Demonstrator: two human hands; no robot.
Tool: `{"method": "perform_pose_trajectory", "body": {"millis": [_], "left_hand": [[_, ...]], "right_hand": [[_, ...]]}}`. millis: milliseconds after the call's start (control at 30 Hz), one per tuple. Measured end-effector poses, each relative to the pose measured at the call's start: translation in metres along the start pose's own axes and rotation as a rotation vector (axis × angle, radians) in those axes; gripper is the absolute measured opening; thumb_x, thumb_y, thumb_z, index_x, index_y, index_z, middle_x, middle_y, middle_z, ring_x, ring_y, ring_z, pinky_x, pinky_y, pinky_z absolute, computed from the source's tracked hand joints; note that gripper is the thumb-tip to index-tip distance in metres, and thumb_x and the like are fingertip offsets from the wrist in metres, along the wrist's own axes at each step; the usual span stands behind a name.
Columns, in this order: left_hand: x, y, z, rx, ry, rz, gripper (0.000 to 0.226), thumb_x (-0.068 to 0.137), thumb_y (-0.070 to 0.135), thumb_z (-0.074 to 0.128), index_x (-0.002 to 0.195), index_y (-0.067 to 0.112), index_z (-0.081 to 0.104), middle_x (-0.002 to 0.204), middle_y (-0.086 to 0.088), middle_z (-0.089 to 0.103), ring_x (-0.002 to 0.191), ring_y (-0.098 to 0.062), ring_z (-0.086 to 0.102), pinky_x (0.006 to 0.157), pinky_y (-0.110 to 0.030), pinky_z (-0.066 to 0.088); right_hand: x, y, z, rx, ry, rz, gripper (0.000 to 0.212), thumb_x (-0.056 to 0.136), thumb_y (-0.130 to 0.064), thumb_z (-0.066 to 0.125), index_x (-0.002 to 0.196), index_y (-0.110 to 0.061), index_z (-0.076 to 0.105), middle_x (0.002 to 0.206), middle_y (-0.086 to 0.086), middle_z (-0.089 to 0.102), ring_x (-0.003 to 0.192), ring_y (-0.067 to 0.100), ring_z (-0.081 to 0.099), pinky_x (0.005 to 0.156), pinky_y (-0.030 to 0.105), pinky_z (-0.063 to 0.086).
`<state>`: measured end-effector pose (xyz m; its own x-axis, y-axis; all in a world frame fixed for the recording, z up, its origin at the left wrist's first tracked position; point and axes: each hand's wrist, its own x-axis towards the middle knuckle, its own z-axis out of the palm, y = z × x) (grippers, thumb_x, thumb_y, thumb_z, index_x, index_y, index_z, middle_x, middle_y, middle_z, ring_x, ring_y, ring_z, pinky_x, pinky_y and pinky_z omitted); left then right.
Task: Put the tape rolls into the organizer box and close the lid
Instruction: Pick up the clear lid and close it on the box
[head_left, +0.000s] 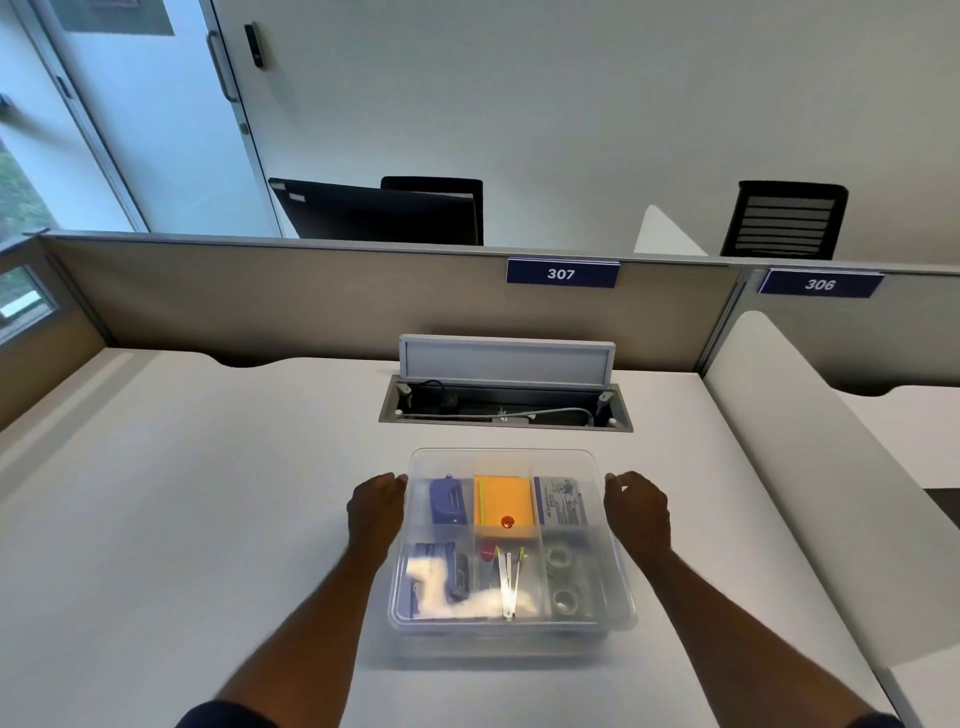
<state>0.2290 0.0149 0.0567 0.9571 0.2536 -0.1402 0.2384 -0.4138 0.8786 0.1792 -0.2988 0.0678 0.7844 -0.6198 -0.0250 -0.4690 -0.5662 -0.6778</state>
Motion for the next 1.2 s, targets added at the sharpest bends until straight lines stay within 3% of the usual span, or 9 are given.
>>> {"method": "perform_pose_trajectory", "body": {"millis": [100,267,467,567,733,1000,1067,1100,1200], "left_hand": [[0.019,0.010,0.016,0.048,0.020,0.024,0.036,0.094,0.025,0.055,0.089,-0.009,0.064,0.095,-0.029,0.069,0.095,-0.045,0.061,0.089,-0.048,0.048],[0.040,0.016,0.034,0.071,0.081,0.013,0.043,0.093,0.025,0.059,0.057,0.002,0.056,0.060,-0.016,0.063,0.054,-0.023,0.052,0.063,-0.030,0.037],[0.051,0.005,0.039,0.069,0.112,-0.037,0.036,0.091,0.026,0.062,0.071,-0.002,0.070,0.073,-0.018,0.071,0.070,-0.034,0.064,0.074,-0.037,0.049],[0.054,0.002,0.041,0.034,0.114,-0.085,0.035,0.089,0.027,0.063,0.068,0.000,0.069,0.070,-0.016,0.071,0.069,-0.033,0.066,0.071,-0.033,0.047],[0.052,-0.001,0.045,-0.045,0.150,-0.090,0.032,0.089,0.025,0.064,0.069,0.000,0.068,0.067,-0.015,0.070,0.061,-0.026,0.061,0.070,-0.032,0.048],[0.045,0.000,0.045,-0.036,0.184,-0.010,0.031,0.091,0.022,0.062,0.069,-0.001,0.067,0.070,-0.020,0.071,0.059,-0.022,0.058,0.067,-0.025,0.040],[0.042,0.003,0.044,0.023,0.158,0.042,0.031,0.093,0.024,0.057,0.079,-0.001,0.068,0.085,-0.023,0.073,0.072,-0.028,0.065,0.071,-0.029,0.048],[0.041,0.004,0.043,0.079,0.134,0.059,0.033,0.095,0.027,0.054,0.095,-0.003,0.067,0.101,-0.024,0.071,0.090,-0.033,0.066,0.083,-0.035,0.052],[0.041,0.012,0.038,0.272,0.003,0.123,0.053,0.098,0.037,0.045,0.139,0.004,0.039,0.144,-0.018,0.046,0.133,-0.033,0.041,0.108,-0.042,0.036]], "right_hand": [[0.025,-0.011,0.009,0.000,-0.055,-0.023,0.034,0.095,-0.028,0.052,0.115,-0.003,0.064,0.118,0.018,0.067,0.112,0.035,0.061,0.093,0.037,0.048],[0.052,-0.017,0.025,-0.036,-0.190,-0.028,0.049,0.097,-0.039,0.047,0.133,-0.007,0.052,0.137,0.015,0.056,0.128,0.032,0.051,0.106,0.037,0.040],[0.062,-0.004,0.034,-0.109,-0.268,-0.169,0.042,0.100,-0.034,0.042,0.134,-0.014,0.055,0.140,0.008,0.055,0.131,0.025,0.050,0.112,0.033,0.033],[0.057,0.004,0.040,-0.128,-0.309,-0.200,0.045,0.100,-0.038,0.039,0.141,-0.020,0.047,0.141,0.009,0.053,0.128,0.027,0.052,0.110,0.035,0.038],[0.045,0.013,0.047,-0.146,-0.298,-0.182,0.051,0.098,-0.051,0.028,0.146,-0.034,0.032,0.123,0.009,0.066,0.104,0.027,0.066,0.094,0.041,0.053],[0.047,0.014,0.049,-0.237,-0.301,-0.201,0.054,0.097,-0.052,0.025,0.148,-0.034,0.024,0.111,0.008,0.068,0.093,0.024,0.069,0.086,0.040,0.057],[0.048,0.010,0.047,-0.317,-0.305,-0.213,0.055,0.098,-0.050,0.024,0.150,-0.031,0.022,0.110,0.011,0.066,0.096,0.025,0.067,0.086,0.040,0.057],[0.048,0.007,0.045,-0.377,-0.285,-0.228,0.056,0.098,-0.050,0.024,0.150,-0.029,0.021,0.114,0.013,0.062,0.101,0.026,0.064,0.089,0.040,0.056],[0.042,-0.005,0.043,-0.528,-0.220,-0.281,0.065,0.096,-0.055,0.029,0.151,-0.022,0.018,0.139,0.015,0.047,0.123,0.031,0.051,0.101,0.043,0.047]]}}
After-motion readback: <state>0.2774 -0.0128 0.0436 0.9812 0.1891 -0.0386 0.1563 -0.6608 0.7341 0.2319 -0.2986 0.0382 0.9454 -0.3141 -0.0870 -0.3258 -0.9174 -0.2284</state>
